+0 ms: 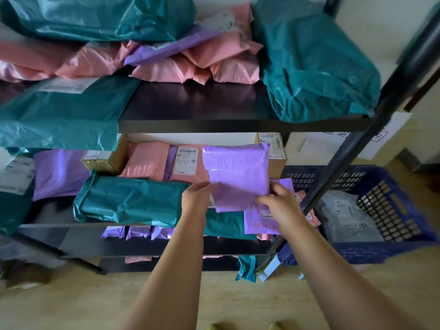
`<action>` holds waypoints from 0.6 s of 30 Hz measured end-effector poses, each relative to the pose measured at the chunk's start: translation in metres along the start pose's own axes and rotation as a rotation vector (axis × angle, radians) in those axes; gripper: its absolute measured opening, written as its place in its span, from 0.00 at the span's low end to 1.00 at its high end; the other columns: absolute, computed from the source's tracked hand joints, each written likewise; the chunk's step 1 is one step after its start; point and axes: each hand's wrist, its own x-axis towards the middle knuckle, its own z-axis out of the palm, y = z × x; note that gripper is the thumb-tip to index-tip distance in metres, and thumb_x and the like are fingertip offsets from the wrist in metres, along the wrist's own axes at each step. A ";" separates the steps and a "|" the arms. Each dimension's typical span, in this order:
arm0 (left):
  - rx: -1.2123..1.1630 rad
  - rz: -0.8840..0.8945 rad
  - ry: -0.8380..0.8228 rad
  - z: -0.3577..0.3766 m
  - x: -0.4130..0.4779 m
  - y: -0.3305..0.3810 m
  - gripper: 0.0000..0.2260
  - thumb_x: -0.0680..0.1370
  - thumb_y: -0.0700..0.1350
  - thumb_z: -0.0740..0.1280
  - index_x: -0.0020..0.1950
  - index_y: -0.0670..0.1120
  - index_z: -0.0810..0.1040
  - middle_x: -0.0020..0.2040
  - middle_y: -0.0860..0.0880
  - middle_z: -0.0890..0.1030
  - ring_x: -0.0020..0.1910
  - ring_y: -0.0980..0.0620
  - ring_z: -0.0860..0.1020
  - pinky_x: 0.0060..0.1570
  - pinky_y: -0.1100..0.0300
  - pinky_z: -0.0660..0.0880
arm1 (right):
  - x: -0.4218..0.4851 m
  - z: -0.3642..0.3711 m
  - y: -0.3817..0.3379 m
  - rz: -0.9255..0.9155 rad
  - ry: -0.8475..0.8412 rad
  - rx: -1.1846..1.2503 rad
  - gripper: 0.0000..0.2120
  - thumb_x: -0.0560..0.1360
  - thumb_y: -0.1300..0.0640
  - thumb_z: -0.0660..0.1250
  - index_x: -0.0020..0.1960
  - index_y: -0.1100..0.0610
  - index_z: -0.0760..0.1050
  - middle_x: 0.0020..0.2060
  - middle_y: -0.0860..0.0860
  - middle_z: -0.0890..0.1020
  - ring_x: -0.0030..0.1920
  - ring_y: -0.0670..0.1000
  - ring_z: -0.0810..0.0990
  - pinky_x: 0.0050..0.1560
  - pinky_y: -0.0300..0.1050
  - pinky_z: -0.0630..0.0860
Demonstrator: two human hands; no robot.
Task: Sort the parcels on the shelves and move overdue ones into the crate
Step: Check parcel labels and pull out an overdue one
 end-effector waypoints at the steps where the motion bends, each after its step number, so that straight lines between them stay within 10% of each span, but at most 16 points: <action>1: 0.002 -0.003 -0.032 0.000 0.000 0.003 0.13 0.73 0.50 0.74 0.54 0.44 0.84 0.42 0.48 0.81 0.38 0.52 0.76 0.46 0.55 0.76 | -0.001 -0.003 -0.004 -0.079 0.051 -0.039 0.18 0.70 0.68 0.68 0.56 0.53 0.79 0.42 0.51 0.83 0.39 0.52 0.79 0.40 0.44 0.73; 9: -0.342 -0.118 -0.351 0.007 -0.010 0.031 0.29 0.76 0.66 0.63 0.58 0.39 0.79 0.52 0.41 0.84 0.50 0.43 0.84 0.54 0.49 0.81 | -0.007 -0.006 -0.007 -0.502 0.182 -0.360 0.21 0.74 0.70 0.65 0.60 0.51 0.81 0.54 0.47 0.80 0.51 0.45 0.77 0.43 0.23 0.69; 16: -0.448 -0.174 -0.412 -0.002 -0.010 0.027 0.17 0.78 0.43 0.64 0.64 0.36 0.76 0.61 0.31 0.78 0.50 0.43 0.81 0.54 0.47 0.80 | -0.003 -0.006 -0.001 -0.697 0.132 -0.558 0.27 0.73 0.75 0.65 0.64 0.51 0.79 0.69 0.53 0.73 0.70 0.53 0.69 0.59 0.26 0.68; 18: -0.448 -0.171 -0.428 -0.004 -0.010 0.024 0.16 0.77 0.41 0.61 0.63 0.38 0.77 0.55 0.34 0.79 0.41 0.47 0.82 0.39 0.55 0.81 | -0.004 -0.007 -0.003 -0.688 0.098 -0.531 0.28 0.74 0.76 0.64 0.64 0.50 0.79 0.71 0.51 0.70 0.72 0.51 0.66 0.57 0.19 0.65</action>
